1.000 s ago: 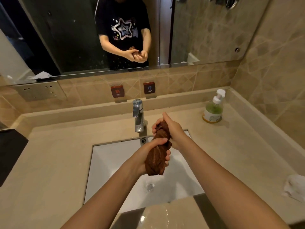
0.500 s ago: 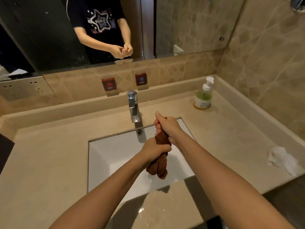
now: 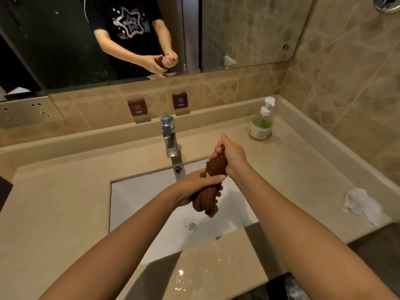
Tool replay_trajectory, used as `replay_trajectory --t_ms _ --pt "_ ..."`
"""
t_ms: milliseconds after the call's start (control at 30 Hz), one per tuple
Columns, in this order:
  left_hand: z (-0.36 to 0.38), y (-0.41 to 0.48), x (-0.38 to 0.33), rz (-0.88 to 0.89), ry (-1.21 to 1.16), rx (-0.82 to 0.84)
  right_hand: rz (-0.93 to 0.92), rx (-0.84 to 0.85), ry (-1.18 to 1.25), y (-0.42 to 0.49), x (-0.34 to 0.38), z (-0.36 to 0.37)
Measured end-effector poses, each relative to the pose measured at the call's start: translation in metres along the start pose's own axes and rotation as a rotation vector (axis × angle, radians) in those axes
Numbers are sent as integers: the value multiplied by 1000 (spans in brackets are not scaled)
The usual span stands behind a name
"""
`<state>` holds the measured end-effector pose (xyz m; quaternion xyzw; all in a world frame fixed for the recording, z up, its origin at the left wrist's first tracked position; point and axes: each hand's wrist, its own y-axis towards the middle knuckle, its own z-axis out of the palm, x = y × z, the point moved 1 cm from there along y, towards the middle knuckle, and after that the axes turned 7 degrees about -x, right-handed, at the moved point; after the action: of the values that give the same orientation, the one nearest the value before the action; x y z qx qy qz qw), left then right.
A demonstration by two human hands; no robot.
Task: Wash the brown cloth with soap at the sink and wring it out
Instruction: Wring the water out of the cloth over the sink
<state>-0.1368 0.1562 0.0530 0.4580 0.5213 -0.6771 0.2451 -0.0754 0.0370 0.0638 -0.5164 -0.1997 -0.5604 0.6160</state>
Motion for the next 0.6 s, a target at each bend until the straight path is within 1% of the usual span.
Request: replay_trajectory --t_ms 67,100,167,233,267,333,367,433,467,533,600 --pt "0 -2 -1 -88 -133 71 5 61 176 1 24 -7" --pt "2 -2 -1 -114 -206 78 -4 99 232 3 35 -12" --pt "7 0 -5 -122 -374 45 -23 168 255 3 53 -23" --pt "13 5 -13 -106 -498 -20 -50 224 149 1 65 -42" --pt "16 9 -17 -84 -497 -66 -65 241 20 -1 71 -54" --pt "19 18 -24 5 -403 -172 -16 281 -223 -6 80 -78" --pt "19 23 -28 59 -337 -219 39 303 -283 -8 83 -88" --pt "22 30 -38 149 -195 -257 106 336 -362 -11 91 -103" --pt "25 32 -44 185 -132 -253 100 327 -402 -11 95 -106" --pt "35 38 -54 235 6 -229 21 267 -447 -10 102 -108" --pt "44 42 -61 272 168 -238 -70 201 -404 -5 109 -108"
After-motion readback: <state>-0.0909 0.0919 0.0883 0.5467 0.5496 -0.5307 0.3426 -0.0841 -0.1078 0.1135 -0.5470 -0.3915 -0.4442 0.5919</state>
